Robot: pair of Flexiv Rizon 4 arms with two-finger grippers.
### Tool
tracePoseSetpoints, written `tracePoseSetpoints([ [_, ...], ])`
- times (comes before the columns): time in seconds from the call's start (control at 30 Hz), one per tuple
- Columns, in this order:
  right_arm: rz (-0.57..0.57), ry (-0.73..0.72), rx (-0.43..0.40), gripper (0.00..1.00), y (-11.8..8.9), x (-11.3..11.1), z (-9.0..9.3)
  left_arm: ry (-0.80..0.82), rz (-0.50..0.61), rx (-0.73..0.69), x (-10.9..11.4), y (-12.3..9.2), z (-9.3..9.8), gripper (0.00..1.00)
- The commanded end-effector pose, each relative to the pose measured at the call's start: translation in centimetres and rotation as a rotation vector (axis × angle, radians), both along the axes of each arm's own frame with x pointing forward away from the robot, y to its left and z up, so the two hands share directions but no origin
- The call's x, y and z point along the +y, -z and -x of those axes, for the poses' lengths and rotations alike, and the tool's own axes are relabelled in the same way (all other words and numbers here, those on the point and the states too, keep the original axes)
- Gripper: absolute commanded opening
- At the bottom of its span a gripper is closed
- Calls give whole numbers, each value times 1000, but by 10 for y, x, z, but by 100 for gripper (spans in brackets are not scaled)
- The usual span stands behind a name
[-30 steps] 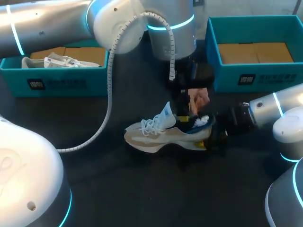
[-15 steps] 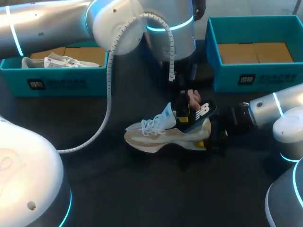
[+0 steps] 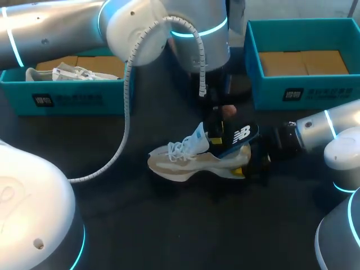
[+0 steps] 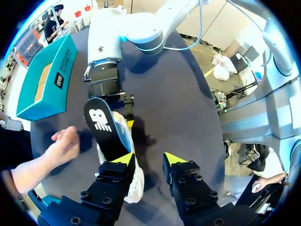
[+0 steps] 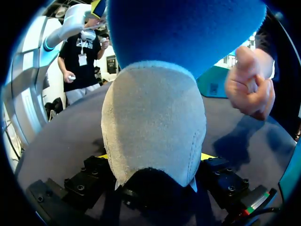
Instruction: Take the shoe out of the shoebox, open the shoe tongue, remove and reinsert the insole, then place the shoe into the shoebox
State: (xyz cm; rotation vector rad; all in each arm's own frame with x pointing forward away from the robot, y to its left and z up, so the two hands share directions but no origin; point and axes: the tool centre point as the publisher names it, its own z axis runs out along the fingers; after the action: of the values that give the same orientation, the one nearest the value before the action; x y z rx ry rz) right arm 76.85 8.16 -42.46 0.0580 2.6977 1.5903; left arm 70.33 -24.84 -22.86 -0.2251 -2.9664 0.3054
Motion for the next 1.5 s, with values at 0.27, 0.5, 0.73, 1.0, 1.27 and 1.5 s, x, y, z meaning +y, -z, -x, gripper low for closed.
tracePoseSetpoints([
  [0.27,4,1,1,0,0,1,0,-88,34,-92,-10,19,-3,44],
  [0.5,4,1,1,0,0,1,0,-197,99,-183,-15,35,-10,45],
  [0.73,4,1,1,0,0,1,0,-211,69,-220,-14,41,-8,53],
  [1.0,4,1,1,0,0,1,0,-254,79,-221,-16,46,-12,50],
  [1.27,4,1,1,0,0,1,0,-315,112,-230,-29,56,-24,54],
  [1.5,4,1,1,0,0,1,0,-355,145,-242,-34,76,-30,60],
])
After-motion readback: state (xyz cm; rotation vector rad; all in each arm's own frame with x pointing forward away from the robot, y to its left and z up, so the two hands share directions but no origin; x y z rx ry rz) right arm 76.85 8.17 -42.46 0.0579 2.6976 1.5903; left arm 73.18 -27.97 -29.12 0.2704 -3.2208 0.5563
